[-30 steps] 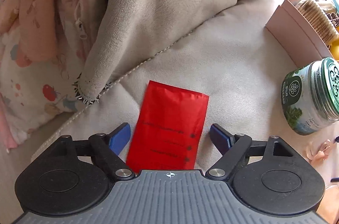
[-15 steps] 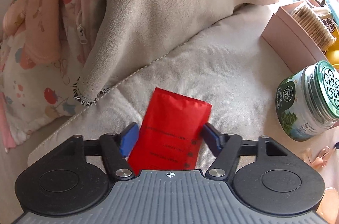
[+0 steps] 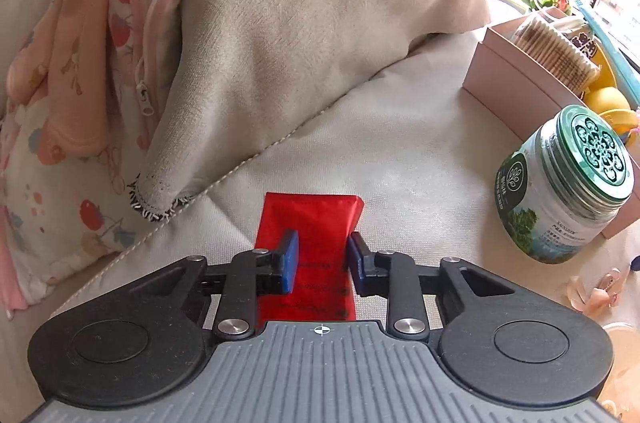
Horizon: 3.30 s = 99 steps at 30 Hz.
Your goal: Organize soft objects
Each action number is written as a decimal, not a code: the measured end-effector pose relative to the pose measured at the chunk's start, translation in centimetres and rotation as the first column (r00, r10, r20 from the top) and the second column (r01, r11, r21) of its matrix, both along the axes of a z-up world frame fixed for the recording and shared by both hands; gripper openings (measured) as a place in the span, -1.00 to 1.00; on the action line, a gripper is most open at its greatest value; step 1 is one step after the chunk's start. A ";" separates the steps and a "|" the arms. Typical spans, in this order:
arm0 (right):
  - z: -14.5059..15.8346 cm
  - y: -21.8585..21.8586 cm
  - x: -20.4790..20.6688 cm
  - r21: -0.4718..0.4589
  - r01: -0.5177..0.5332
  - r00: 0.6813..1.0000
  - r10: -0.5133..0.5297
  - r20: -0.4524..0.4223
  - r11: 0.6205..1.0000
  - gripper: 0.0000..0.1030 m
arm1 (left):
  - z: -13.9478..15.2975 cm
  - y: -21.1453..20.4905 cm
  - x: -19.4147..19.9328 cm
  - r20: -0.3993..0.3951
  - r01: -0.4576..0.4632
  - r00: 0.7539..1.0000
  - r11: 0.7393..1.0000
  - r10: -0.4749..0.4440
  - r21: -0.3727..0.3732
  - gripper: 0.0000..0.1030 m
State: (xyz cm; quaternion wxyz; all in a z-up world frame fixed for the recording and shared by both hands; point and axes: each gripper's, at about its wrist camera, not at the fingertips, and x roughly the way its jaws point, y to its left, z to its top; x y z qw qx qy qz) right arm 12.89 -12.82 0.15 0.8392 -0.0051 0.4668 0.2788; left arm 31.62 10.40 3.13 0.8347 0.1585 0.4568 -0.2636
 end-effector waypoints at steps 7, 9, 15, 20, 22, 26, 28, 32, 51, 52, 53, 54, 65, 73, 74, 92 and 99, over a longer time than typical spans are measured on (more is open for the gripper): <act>0.0 -0.1 0.6 -0.003 0.025 1.000 -0.025 0.010 1.000 0.64 | 0.3 0.1 0.1 -0.003 0.003 1.000 1.000 -0.003 -0.019 -0.91; 0.3 0.1 0.5 -0.015 0.028 0.999 -0.027 0.044 0.999 0.64 | 0.6 0.3 -0.1 0.012 -0.001 1.000 1.000 0.001 -0.018 -0.91; 1.7 1.5 0.2 -0.063 -0.030 0.990 0.038 0.135 0.998 0.47 | 2.2 2.8 -0.1 0.050 -0.075 0.996 0.994 0.079 -0.074 -0.86; 7.9 0.7 3.1 0.061 -0.060 0.980 0.047 0.191 0.996 0.43 | 3.5 6.6 -1.7 0.007 -0.154 0.987 0.961 0.159 -0.229 -0.81; 10.4 0.3 5.3 0.130 -0.066 0.982 0.042 0.183 0.989 0.47 | 3.1 8.0 -2.2 -0.076 -0.203 0.979 0.935 0.188 -0.291 -0.76; 12.8 4.4 12.2 0.086 -0.153 0.979 0.138 0.152 0.985 0.59 | 0.9 10.7 -2.9 -0.237 -0.386 0.919 0.843 0.316 -0.373 -0.75; 12.0 7.8 16.0 -0.009 -0.207 0.972 0.206 0.111 0.978 0.59 | 0.0 11.8 -3.3 -0.293 -0.453 0.888 0.787 0.355 -0.418 -0.75; 8.4 13.3 23.2 -0.038 -0.233 0.969 0.229 -0.090 0.972 0.59 | -1.1 12.4 -4.3 -0.315 -0.539 0.840 0.749 0.443 -0.385 -0.75; 1.6 24.4 26.6 -0.369 -0.441 0.893 0.360 -0.270 0.818 0.90 | -3.8 17.6 -5.5 -0.316 -0.607 0.791 0.605 0.524 -0.516 -0.81; 1.5 24.7 26.5 -0.377 -0.445 0.891 0.359 -0.279 0.812 0.94 | -3.8 17.6 -5.5 -0.318 -0.607 0.791 0.600 0.523 -0.521 -0.81; 1.4 25.0 26.5 -0.381 -0.449 0.888 0.359 -0.287 0.808 0.96 | -3.9 17.7 -5.6 -0.324 -0.610 0.788 0.593 0.524 -0.526 -0.81; 1.4 25.1 26.5 -0.383 -0.455 0.885 0.362 -0.293 0.804 1.00 | -3.9 17.9 -5.7 -0.328 -0.613 0.786 0.586 0.525 -0.530 -0.81; 1.9 24.7 25.7 -0.374 -0.480 0.875 0.402 -0.270 0.794 0.75 | 0.1 18.2 -10.1 -0.159 -0.557 0.785 0.571 0.598 -0.603 -0.80; 3.0 22.6 25.4 -0.296 -0.449 0.890 0.392 -0.233 0.843 0.56 | 7.5 14.6 -18.4 0.129 -0.256 0.893 0.723 0.432 -0.642 -0.80; 3.3 22.2 25.3 -0.291 -0.441 0.894 0.387 -0.227 0.849 0.56 | 8.0 13.7 -19.3 0.139 -0.216 0.913 0.743 0.384 -0.634 -0.80; 15.3 10.4 19.5 -0.225 -0.261 0.957 0.282 0.066 0.939 0.55 | 2.2 -3.2 -16.9 -0.277 -0.363 0.930 0.728 0.243 -0.582 -0.70; 16.4 4.8 17.6 -0.191 -0.240 0.949 0.271 0.159 0.952 0.55 | 4.0 -5.7 -18.4 -0.105 -0.295 0.955 0.882 0.276 -0.369 -0.69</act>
